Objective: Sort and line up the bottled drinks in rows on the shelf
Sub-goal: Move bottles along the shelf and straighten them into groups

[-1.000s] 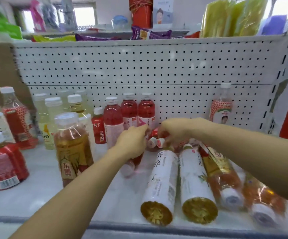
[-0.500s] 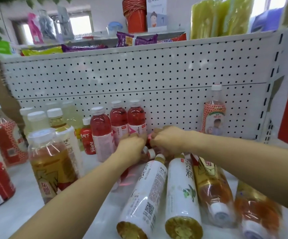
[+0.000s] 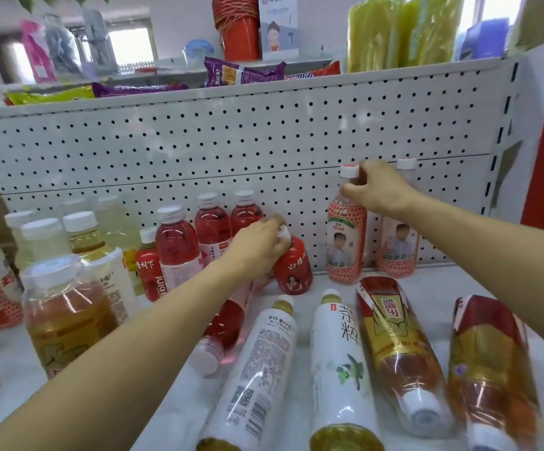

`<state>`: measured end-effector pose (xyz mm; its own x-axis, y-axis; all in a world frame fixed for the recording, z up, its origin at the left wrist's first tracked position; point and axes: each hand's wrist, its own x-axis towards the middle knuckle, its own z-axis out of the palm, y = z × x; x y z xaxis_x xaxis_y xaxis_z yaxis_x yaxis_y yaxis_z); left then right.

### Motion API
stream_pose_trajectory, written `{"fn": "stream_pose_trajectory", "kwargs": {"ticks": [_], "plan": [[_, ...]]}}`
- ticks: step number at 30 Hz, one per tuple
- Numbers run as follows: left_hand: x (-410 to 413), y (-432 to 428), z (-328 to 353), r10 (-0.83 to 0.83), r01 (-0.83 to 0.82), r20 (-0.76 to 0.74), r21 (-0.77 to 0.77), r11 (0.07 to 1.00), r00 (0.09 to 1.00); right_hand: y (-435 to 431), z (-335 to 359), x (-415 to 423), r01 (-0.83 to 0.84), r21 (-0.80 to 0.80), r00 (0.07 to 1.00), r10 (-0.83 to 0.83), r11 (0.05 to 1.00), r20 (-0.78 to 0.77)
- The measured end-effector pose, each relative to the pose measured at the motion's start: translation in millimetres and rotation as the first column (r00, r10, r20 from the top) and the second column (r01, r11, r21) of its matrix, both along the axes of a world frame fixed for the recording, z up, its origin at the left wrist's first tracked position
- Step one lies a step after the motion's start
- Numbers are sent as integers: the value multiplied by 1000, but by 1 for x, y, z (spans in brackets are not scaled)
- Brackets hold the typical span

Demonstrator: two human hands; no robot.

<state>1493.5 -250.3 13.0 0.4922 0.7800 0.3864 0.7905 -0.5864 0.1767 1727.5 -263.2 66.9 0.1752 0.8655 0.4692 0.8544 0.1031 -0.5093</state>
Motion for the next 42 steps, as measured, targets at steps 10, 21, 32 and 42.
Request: {"fn": "stream_pose_trajectory", "kwargs": {"ticks": [10,21,32,42], "plan": [[29,5,11,-15,9,-20,-269,963,1000,-6,-3,-7,2,-175,988,-29,985,-149],[-97,-89,-32,301,-237,67,-464,854,951,-83,-34,-72,-437,-197,846,476,878,243],[-110,-121,-44,429,-280,245,-473,836,869,-64,-71,-128,-368,-612,566,691,700,450],[-74,-77,28,146,-165,227,67,984,963,-69,-38,-86,-349,-606,656,648,715,387]]}}
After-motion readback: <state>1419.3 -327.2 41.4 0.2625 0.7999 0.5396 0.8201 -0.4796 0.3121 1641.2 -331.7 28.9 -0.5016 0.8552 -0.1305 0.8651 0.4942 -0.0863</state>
